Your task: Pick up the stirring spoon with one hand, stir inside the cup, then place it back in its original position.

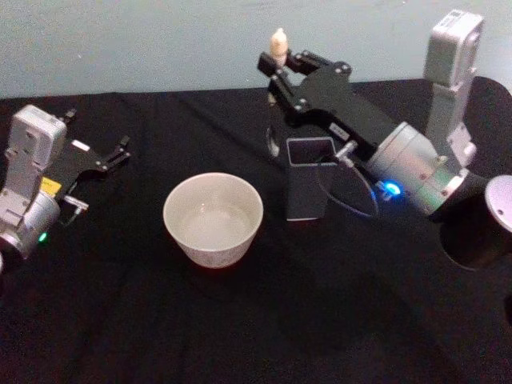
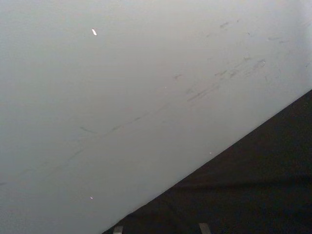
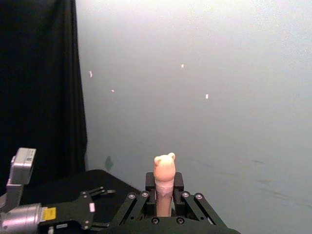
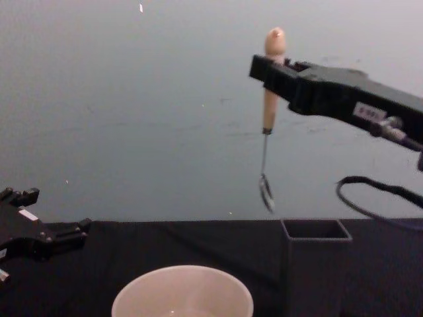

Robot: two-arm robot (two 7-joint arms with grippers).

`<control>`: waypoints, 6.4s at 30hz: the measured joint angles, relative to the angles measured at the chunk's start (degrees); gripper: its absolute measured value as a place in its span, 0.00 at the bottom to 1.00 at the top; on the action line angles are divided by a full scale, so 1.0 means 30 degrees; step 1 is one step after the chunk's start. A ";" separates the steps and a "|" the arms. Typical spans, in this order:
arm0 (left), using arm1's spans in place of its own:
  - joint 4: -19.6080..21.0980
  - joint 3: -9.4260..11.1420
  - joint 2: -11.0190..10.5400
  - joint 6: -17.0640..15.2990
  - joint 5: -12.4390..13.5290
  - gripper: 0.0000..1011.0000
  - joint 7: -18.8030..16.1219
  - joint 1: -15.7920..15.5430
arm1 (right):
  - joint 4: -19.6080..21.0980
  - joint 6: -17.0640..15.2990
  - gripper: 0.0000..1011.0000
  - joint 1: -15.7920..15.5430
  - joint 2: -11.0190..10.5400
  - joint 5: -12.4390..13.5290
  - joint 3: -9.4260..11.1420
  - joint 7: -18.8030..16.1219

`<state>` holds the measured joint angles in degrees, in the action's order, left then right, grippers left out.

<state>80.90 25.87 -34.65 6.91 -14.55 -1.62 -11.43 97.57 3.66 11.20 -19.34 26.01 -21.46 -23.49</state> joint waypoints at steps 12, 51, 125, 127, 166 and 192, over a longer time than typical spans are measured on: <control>0.0000 -0.0001 0.0000 0.0000 0.0000 0.99 0.0000 0.0001 | 0.0542 0.0102 0.21 -0.0759 -0.0536 0.0122 0.0832 0.0567; 0.0000 -0.0001 0.0000 0.0000 0.0000 0.99 0.0000 -0.0001 | -0.1949 -0.0364 0.21 -0.0394 0.0256 -0.1298 0.0821 0.1193; 0.0001 -0.0001 0.0000 0.0000 0.0000 0.99 0.0000 0.0001 | -0.3381 0.0200 0.99 -0.0233 0.1508 -0.2750 0.2352 0.3282; 0.0000 -0.0001 0.0000 0.0000 -0.0001 0.99 -0.0001 0.0000 | -0.3729 0.0210 0.99 -0.0121 0.1638 -0.3033 0.2575 0.3678; 0.0000 -0.0001 0.0000 0.0000 0.0000 0.99 0.0000 0.0001 | -0.7541 -0.0735 0.99 0.0268 0.2242 -0.5991 0.2882 0.5158; 0.0001 -0.0002 0.0000 0.0000 0.0000 0.99 0.0000 0.0000 | -0.7482 -0.0693 0.99 0.0267 0.2231 -0.5925 0.2883 0.5158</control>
<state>80.90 25.86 -34.65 6.91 -14.55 -1.62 -11.43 75.12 1.58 12.00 -12.65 8.24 -12.81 -8.02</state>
